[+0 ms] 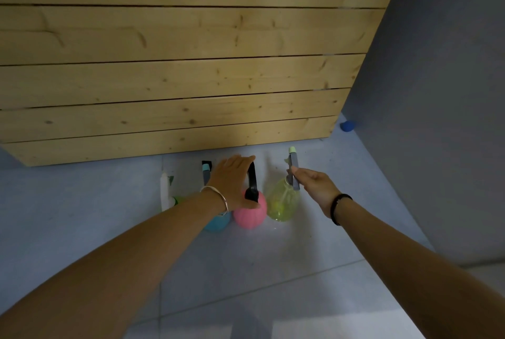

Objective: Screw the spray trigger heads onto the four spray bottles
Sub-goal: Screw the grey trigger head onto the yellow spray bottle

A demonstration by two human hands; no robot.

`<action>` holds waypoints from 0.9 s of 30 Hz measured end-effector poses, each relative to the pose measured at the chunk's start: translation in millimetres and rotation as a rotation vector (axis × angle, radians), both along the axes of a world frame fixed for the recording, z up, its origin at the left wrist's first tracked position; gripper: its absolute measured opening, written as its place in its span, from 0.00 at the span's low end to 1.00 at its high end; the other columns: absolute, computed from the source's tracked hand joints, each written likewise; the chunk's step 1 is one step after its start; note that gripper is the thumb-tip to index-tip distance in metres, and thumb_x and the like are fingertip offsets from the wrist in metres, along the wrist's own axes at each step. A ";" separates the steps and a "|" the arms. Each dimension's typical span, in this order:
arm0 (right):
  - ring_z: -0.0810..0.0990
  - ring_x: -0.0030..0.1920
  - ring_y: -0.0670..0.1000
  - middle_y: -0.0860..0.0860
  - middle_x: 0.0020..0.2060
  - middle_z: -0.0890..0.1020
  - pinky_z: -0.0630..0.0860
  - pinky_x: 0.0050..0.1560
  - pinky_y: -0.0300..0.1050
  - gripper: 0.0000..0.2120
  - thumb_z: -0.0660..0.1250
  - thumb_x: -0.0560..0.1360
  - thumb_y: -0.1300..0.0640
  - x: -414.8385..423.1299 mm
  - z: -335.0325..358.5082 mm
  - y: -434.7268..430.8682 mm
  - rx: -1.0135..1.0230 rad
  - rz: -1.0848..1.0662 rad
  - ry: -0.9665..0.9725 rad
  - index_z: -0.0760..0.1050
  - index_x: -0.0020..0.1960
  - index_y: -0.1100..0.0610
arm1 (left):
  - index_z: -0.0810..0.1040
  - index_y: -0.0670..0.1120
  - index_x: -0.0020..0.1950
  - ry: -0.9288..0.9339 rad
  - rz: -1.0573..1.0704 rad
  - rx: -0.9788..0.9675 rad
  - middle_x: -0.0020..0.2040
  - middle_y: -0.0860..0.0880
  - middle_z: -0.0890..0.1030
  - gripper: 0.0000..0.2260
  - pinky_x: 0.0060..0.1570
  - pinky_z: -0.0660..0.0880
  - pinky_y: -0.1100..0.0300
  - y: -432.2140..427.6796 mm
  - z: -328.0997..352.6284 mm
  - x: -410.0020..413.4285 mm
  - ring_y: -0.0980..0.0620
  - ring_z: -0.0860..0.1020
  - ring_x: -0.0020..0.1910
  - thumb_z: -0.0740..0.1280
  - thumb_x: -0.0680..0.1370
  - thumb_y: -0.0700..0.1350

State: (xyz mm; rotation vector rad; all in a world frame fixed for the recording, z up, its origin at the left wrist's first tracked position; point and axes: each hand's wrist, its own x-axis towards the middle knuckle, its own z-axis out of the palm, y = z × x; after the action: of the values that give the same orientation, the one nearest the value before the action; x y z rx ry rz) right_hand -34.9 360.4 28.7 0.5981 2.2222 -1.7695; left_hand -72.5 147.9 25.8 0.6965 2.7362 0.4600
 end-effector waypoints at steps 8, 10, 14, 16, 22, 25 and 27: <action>0.76 0.39 0.39 0.51 0.42 0.80 0.67 0.41 0.29 0.21 0.62 0.77 0.48 1.6 -2.8 1.0 0.037 0.055 -0.002 0.79 0.50 0.67 | 0.51 0.46 0.76 0.027 0.018 0.005 0.74 0.45 0.61 0.49 0.74 0.53 0.49 1.8 1.0 1.2 0.45 0.57 0.74 0.74 0.64 0.60; 0.76 0.39 0.37 0.50 0.41 0.80 0.66 0.41 0.28 0.21 0.62 0.77 0.48 1.6 -1.8 1.9 0.045 0.069 -0.008 0.79 0.50 0.67 | 0.52 0.45 0.76 0.023 0.020 0.009 0.74 0.45 0.62 0.49 0.74 0.53 0.48 2.1 1.0 1.0 0.45 0.58 0.74 0.74 0.64 0.60; 0.77 0.40 0.38 0.50 0.42 0.81 0.66 0.41 0.28 0.21 0.62 0.77 0.48 3.5 -0.3 2.3 0.056 0.097 -0.017 0.80 0.48 0.66 | 0.52 0.45 0.76 0.028 0.020 0.021 0.73 0.45 0.63 0.49 0.73 0.55 0.49 1.7 0.8 1.2 0.45 0.59 0.73 0.75 0.64 0.60; 0.76 0.41 0.39 0.50 0.42 0.81 0.66 0.41 0.29 0.20 0.62 0.77 0.48 3.7 0.7 3.2 0.055 0.102 -0.027 0.81 0.49 0.65 | 0.53 0.45 0.76 0.032 0.021 0.024 0.73 0.45 0.63 0.49 0.73 0.55 0.49 1.7 0.4 1.5 0.45 0.60 0.73 0.75 0.64 0.59; 0.77 0.49 0.47 0.50 0.47 0.82 0.67 0.57 0.42 0.14 0.62 0.77 0.48 4.8 5.2 6.0 0.031 0.104 -0.079 0.82 0.45 0.56 | 0.52 0.45 0.76 0.022 0.033 0.023 0.74 0.45 0.62 0.48 0.73 0.55 0.49 2.7 0.8 2.9 0.45 0.59 0.74 0.74 0.65 0.60; 0.76 0.48 0.45 0.46 0.43 0.80 0.66 0.61 0.43 0.12 0.62 0.77 0.50 5.9 10.6 6.1 0.013 0.112 -0.094 0.81 0.43 0.54 | 0.52 0.45 0.76 0.042 0.046 0.013 0.74 0.45 0.62 0.48 0.73 0.56 0.49 2.1 2.0 2.0 0.45 0.60 0.73 0.73 0.66 0.61; 0.76 0.48 0.45 0.49 0.47 0.80 0.66 0.61 0.43 0.14 0.61 0.78 0.51 7.0 11.7 6.4 0.011 0.117 -0.098 0.81 0.48 0.58 | 0.52 0.45 0.76 0.038 0.053 0.021 0.74 0.45 0.63 0.47 0.73 0.56 0.49 2.7 3.0 2.0 0.45 0.60 0.73 0.71 0.67 0.62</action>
State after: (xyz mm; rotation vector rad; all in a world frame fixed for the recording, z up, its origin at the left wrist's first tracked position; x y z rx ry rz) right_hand -27.9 366.8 40.3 0.5329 2.1564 -1.6365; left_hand -70.6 150.7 28.8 0.6458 2.7952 0.4929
